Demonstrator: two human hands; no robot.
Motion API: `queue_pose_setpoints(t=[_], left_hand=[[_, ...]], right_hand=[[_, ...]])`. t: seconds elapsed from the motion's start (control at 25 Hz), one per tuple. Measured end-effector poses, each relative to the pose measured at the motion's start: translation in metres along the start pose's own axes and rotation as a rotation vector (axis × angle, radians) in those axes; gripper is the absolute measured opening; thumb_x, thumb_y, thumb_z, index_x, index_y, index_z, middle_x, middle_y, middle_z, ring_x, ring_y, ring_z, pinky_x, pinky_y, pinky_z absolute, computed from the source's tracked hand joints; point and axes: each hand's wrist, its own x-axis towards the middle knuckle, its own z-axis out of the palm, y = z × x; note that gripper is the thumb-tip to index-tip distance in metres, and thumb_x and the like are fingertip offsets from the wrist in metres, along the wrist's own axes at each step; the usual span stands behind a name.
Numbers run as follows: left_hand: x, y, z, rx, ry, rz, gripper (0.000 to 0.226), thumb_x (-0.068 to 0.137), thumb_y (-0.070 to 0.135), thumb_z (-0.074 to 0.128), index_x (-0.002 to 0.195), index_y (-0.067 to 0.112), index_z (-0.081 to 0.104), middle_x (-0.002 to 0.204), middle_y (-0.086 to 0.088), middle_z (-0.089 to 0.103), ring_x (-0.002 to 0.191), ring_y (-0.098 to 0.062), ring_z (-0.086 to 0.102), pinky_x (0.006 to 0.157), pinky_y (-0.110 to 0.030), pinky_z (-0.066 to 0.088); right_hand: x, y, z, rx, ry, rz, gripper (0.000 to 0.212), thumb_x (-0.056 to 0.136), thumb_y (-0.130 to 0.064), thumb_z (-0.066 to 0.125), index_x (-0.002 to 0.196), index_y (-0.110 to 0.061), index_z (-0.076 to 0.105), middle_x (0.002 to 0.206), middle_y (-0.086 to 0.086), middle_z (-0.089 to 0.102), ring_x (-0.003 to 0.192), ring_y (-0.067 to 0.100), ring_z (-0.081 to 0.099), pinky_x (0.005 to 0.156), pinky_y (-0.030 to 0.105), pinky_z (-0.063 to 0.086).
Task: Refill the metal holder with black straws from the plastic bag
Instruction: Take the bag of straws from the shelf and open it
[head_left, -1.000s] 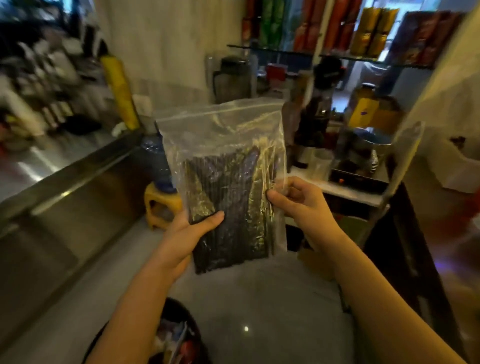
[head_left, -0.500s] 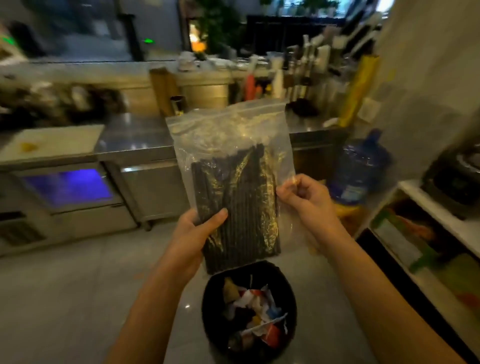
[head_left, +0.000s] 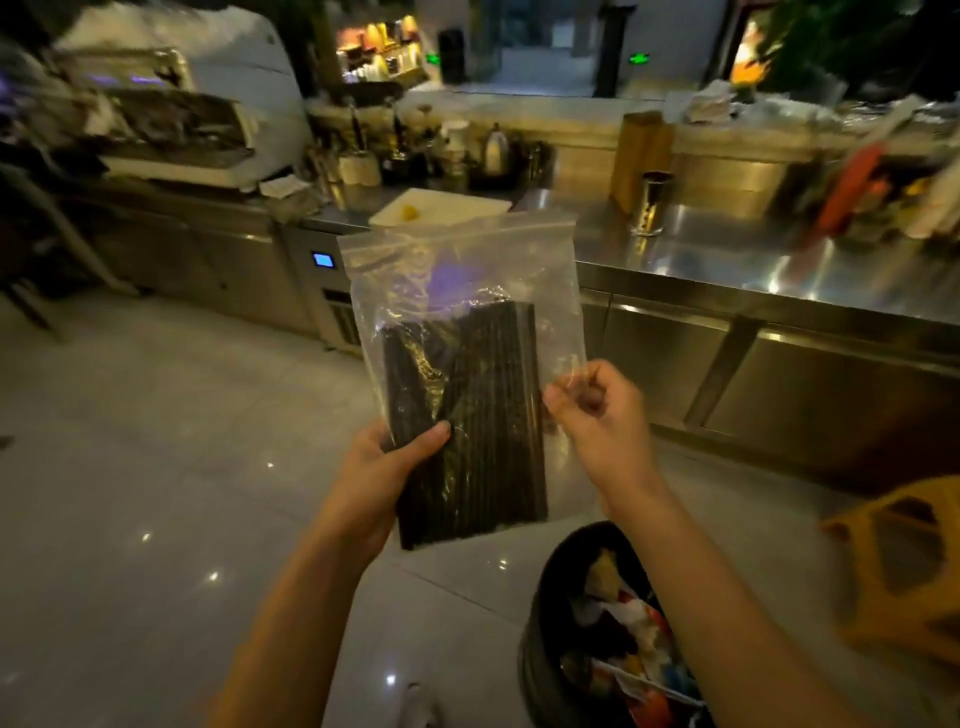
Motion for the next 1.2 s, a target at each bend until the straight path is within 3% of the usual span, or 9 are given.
queue_pose_setpoints(t=[0.24,0.44,0.56,0.64,0.76,1.0,1.2], left_hand=[[0.014,0.009,-0.045,-0.041,0.020,0.040,0.019,0.088,0.005,0.060,0.106,0.010,0.062,0.096,-0.005,0.076,0.091,-0.017,0.073,0.066,-0.025,0.059],[0.063,0.025,-0.100,-0.028,0.007,0.032,0.026,0.083,0.011,0.068,0.108,0.011,0.062,0.099,-0.006,0.075,0.093,-0.018,0.072,0.077,-0.033,0.055],[0.096,0.042,-0.139,-0.007,-0.039,0.044,0.038,0.077,0.017,0.071,0.113,0.010,0.061,0.104,-0.007,0.074,0.098,-0.020,0.071,0.088,-0.039,0.054],[0.118,0.051,-0.158,-0.008,-0.060,0.056,0.029,0.080,0.014,0.069,0.108,0.012,0.062,0.100,-0.004,0.075,0.096,-0.017,0.071,0.086,-0.037,0.055],[0.148,0.065,-0.177,0.026,-0.065,0.071,0.022,0.084,0.013,0.068,0.105,0.015,0.062,0.098,-0.001,0.075,0.095,-0.014,0.071,0.081,-0.031,0.056],[0.219,0.087,-0.181,0.055,-0.061,0.110,0.014,0.088,0.014,0.065,0.102,0.018,0.065,0.098,0.000,0.075,0.095,-0.012,0.071,0.083,-0.033,0.053],[0.298,0.106,-0.138,0.064,-0.045,0.177,0.017,0.089,0.013,0.064,0.105,0.015,0.066,0.102,-0.003,0.074,0.097,-0.014,0.070,0.086,-0.036,0.056]], right_hand=[[0.019,-0.008,0.053,-0.021,-0.088,-0.018,0.010,0.089,-0.015,0.065,0.097,-0.014,0.059,0.090,-0.003,0.066,0.081,0.006,0.066,0.066,0.022,0.056],[0.050,-0.006,0.117,-0.078,-0.008,-0.052,0.015,0.086,-0.017,0.069,0.099,-0.017,0.061,0.091,-0.004,0.067,0.079,0.002,0.066,0.065,0.019,0.056],[0.072,0.002,0.161,-0.147,0.102,-0.060,0.012,0.086,-0.016,0.069,0.094,-0.014,0.062,0.089,0.002,0.067,0.083,0.015,0.066,0.073,0.029,0.057],[0.086,0.005,0.183,-0.174,0.143,-0.073,0.009,0.086,-0.016,0.069,0.091,-0.017,0.062,0.087,0.002,0.067,0.083,0.018,0.065,0.076,0.034,0.056],[0.108,0.009,0.210,-0.220,0.170,-0.076,0.009,0.088,-0.017,0.067,0.088,-0.023,0.060,0.085,-0.004,0.065,0.079,0.006,0.064,0.072,0.027,0.052],[0.168,0.019,0.221,-0.259,0.196,-0.068,0.010,0.088,-0.016,0.066,0.091,-0.023,0.060,0.089,-0.006,0.065,0.083,0.007,0.064,0.073,0.024,0.050],[0.250,0.037,0.195,-0.255,0.217,-0.059,0.011,0.088,-0.016,0.066,0.097,-0.018,0.060,0.093,-0.004,0.066,0.085,0.006,0.065,0.072,0.023,0.051]])
